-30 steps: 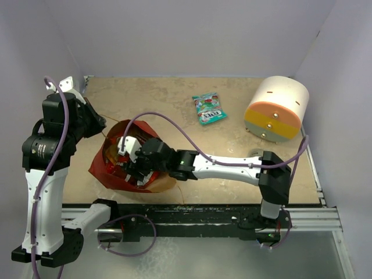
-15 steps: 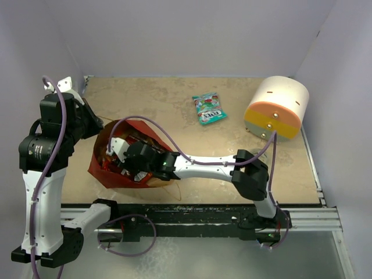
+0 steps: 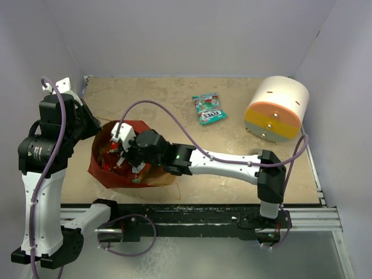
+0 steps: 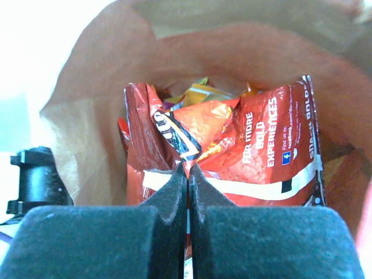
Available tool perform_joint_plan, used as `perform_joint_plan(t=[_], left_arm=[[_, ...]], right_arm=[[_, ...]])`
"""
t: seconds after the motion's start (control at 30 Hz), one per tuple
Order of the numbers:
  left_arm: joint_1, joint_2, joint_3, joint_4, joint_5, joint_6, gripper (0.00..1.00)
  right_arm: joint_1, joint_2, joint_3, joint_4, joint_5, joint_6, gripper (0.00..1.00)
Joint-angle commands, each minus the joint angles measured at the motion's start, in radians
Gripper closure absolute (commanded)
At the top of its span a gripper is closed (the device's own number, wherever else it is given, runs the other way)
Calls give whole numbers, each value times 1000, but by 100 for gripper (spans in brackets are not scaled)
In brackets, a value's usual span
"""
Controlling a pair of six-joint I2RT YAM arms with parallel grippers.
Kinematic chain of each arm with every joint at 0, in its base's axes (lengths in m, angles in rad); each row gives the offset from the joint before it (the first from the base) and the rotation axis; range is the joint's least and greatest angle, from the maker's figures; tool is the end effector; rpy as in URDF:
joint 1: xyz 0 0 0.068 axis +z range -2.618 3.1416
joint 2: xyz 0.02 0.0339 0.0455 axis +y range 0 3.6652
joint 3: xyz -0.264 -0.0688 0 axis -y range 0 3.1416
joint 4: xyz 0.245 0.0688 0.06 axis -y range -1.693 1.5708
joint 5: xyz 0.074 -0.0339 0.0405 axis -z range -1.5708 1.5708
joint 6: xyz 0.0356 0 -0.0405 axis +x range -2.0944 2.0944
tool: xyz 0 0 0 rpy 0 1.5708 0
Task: Take the snacks out of the paper bag
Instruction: Take out the snack from the paper bag, then place the snack at the center of the board.
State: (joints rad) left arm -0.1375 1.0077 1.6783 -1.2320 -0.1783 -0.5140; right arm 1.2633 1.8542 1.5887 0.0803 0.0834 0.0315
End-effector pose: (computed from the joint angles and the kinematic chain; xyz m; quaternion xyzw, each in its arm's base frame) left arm 0.1257 -0.0110 0.4780 -0.2054 0.8484 -0.0803 0.4812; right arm 0.1401 0.4314 0.3404 -0.4224 0.6429 0.3593 0.5284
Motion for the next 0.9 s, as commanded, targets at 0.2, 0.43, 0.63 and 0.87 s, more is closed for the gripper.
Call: perform_joint_plan(t=[0.2,0.43,0.63,0.87], left_arm=[[1,-48,5,54,-93,-18,100],[2,-72,-37,77,-128,-36,100],[1,-77,-46,66,-131,-22,100],[1,-73,-56,62,-103,-32,100]], right_arm=[[-67,-288,-64,86,-246,95,100],[-67,-547,-159,-17,-76,65,100],[-68,-702,-259,-140,418,127,100],[-303,-626,-199,-474,551,336,100]])
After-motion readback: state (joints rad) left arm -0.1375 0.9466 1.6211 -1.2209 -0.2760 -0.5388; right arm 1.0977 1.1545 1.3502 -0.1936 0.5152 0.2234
